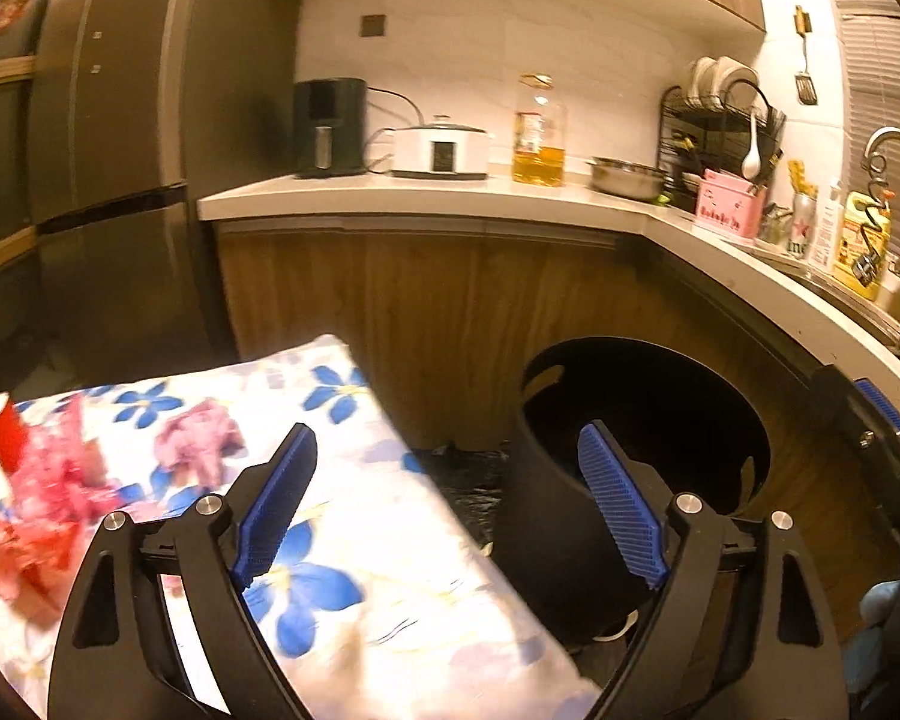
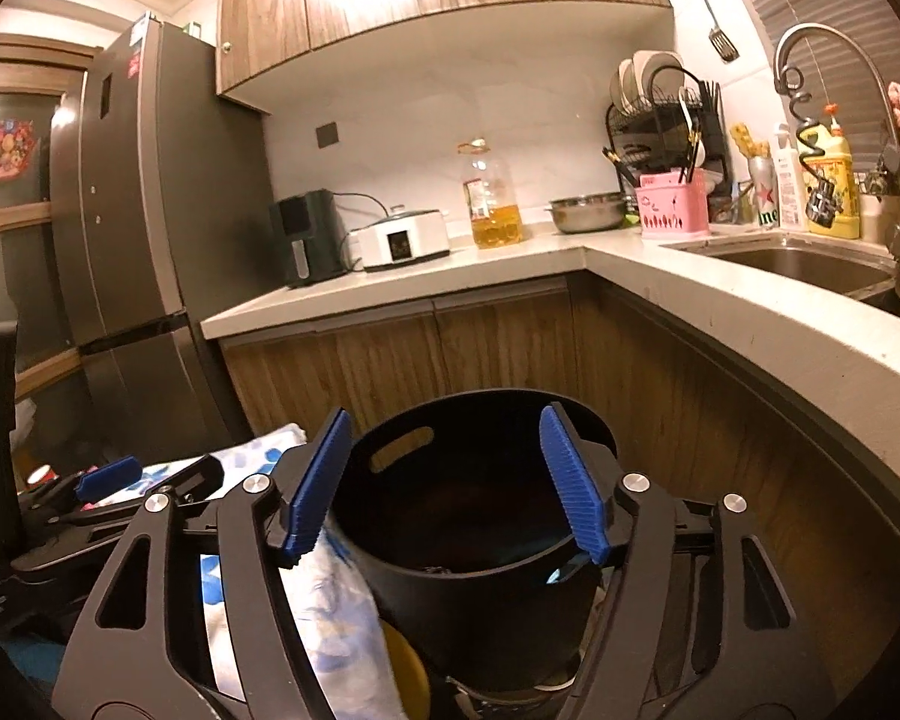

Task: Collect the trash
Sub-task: 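Move both open tools back over the red bags on the table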

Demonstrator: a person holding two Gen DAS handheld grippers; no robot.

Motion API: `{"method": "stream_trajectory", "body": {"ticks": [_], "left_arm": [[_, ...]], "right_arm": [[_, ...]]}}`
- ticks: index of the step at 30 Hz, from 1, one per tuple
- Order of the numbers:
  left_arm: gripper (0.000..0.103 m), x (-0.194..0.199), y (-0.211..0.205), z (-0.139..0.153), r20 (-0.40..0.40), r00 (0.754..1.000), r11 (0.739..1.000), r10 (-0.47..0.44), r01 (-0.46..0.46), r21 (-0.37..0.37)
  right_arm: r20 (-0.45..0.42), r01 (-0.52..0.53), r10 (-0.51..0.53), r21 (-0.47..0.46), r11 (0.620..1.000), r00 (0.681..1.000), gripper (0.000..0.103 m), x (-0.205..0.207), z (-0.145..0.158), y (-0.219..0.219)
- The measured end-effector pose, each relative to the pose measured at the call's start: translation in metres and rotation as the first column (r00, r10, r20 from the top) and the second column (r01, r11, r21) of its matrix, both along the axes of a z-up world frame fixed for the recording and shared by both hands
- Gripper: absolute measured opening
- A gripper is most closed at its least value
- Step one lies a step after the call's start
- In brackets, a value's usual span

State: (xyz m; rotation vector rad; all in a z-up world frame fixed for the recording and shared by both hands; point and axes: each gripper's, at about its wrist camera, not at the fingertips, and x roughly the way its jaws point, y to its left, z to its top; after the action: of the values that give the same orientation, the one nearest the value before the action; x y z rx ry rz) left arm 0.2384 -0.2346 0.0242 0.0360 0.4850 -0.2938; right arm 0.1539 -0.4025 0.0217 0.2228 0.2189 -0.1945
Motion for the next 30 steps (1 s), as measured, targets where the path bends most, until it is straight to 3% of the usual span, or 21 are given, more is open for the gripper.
{"method": "stream_trajectory", "body": {"ticks": [16, 22, 30], "left_arm": [[0.085, -0.063, 0.116, 0.023, 0.035, 0.976, 0.976, 0.214, -0.212, -0.050], [0.086, -0.084, 0.163, 0.023, 0.054, 0.949, 0.950, 0.309, -0.306, -0.063], [0.086, -0.096, 0.230, 0.014, 0.033, 0.897, 0.896, 0.440, -0.437, -0.073]], "right_arm": [[0.057, -0.117, 0.118, -0.034, 0.993, 0.991, 0.069, -0.044, 0.030, 0.075], [0.058, -0.178, 0.181, -0.057, 0.982, 0.982, 0.069, -0.049, 0.033, 0.108], [0.044, -0.248, 0.251, -0.070, 0.966, 0.967, 0.069, -0.044, 0.032, 0.144]]}}
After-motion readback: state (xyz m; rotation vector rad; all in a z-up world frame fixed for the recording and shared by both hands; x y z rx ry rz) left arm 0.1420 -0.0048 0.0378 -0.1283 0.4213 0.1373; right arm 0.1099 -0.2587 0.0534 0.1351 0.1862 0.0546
